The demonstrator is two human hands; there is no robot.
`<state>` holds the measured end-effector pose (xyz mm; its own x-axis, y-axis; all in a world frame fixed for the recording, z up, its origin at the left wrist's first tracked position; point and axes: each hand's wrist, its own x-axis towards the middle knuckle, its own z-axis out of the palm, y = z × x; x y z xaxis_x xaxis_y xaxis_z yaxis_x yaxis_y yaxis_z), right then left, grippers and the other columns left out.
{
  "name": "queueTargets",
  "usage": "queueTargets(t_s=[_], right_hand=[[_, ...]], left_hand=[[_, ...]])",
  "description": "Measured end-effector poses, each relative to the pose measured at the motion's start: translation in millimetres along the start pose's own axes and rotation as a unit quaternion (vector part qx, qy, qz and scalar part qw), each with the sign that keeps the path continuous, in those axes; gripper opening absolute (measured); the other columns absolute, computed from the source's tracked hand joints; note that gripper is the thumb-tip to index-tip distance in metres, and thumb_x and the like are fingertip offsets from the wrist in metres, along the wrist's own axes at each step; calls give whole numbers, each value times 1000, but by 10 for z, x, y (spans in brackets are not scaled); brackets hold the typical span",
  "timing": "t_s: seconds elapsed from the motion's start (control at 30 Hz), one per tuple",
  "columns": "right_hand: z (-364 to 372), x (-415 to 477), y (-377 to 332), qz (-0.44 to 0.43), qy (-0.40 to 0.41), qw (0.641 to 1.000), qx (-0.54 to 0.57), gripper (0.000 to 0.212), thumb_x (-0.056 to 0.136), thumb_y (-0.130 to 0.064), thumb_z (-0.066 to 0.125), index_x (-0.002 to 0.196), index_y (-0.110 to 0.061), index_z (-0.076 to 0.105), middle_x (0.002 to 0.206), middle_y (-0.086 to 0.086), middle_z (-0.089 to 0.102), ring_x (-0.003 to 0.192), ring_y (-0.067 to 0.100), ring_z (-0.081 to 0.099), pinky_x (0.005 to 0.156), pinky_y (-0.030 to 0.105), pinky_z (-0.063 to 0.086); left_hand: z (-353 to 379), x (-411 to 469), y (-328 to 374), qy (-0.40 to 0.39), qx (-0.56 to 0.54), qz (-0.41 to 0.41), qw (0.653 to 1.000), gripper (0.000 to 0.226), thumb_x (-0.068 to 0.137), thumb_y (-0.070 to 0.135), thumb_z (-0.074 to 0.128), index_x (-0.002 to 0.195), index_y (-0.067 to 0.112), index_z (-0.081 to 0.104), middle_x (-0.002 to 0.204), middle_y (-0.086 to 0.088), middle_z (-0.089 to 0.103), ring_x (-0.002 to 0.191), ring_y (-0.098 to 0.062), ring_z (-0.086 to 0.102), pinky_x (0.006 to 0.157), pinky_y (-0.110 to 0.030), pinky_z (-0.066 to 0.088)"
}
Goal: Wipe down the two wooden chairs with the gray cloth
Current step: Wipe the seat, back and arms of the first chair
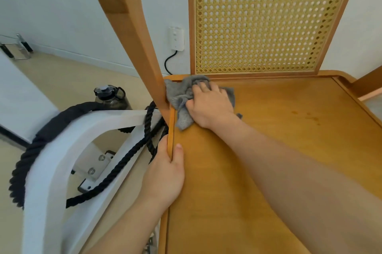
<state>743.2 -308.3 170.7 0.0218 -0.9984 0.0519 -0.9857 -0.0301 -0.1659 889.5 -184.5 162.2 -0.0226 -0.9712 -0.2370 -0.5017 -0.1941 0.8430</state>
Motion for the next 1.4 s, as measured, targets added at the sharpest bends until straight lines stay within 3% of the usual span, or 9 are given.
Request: queueTargets(t_s=[0.17,0.33,0.47,0.57,0.63,0.8,1.0,1.23,1.4], right_hand=[[-21,61,-34,-48,-34,998,2,62,97,-46,28,149,-13,27,159,6,22,145,28,16,114,44,19],[-311,-258,1023,96,-8,994,-50,54,96,-45,30,142,-17,40,151,5,39,138,31,31,109,47,31],[-196,-112,735,146,-20,988,-52,58,96,-43,26,140,-7,39,151,16,34,139,38,25,110,50,28],[8,-4,65,36,-38,998,-20,60,98,-43,22,151,-16,22,161,8,15,147,32,7,117,48,14],[44,-71,-181,-50,-60,997,-12,58,99,-43,23,153,-23,17,162,1,11,149,27,2,118,46,10],[-131,-808,88,-121,-82,989,7,58,98,-35,27,154,-25,17,162,-3,11,149,17,1,120,37,9],[-307,-1222,418,-181,-135,974,-21,64,90,-30,22,153,-20,17,161,-1,11,149,16,1,120,34,8],[-444,-558,1229,33,-90,994,-56,52,99,-18,30,150,-9,25,160,10,17,147,28,13,117,39,18],[-217,-835,462,-70,-107,992,-17,54,100,-27,26,152,-22,17,162,8,4,148,31,-2,119,44,7]], left_hand=[[-5,15,-28,10,29,19,999,39,101,46,30,138,38,36,115,18,56,99,-7,54,86,-31,41],[0,37,-66,0,20,20,1000,38,99,52,27,133,40,40,103,24,56,96,-6,58,92,-39,48],[1,9,-26,13,77,28,997,33,100,50,25,126,34,38,92,17,56,86,-12,58,84,-41,50],[0,90,4,12,108,27,994,33,100,45,28,125,27,38,94,5,63,84,-20,61,80,-41,50],[3,210,24,1,57,-13,998,43,99,46,30,138,27,33,113,4,58,106,-27,58,91,-41,45],[33,503,74,-6,24,-20,1000,48,101,43,30,145,25,29,135,-6,52,122,-29,50,102,-44,40],[69,652,33,-12,78,-1,997,51,89,58,42,131,30,34,108,0,56,101,-34,58,90,-50,48],[146,554,146,65,193,10,979,52,100,51,25,135,15,37,123,-14,56,108,-38,54,79,-40,40],[136,532,184,85,225,-5,971,50,100,45,26,133,10,38,121,-17,58,104,-41,56,78,-41,43]])
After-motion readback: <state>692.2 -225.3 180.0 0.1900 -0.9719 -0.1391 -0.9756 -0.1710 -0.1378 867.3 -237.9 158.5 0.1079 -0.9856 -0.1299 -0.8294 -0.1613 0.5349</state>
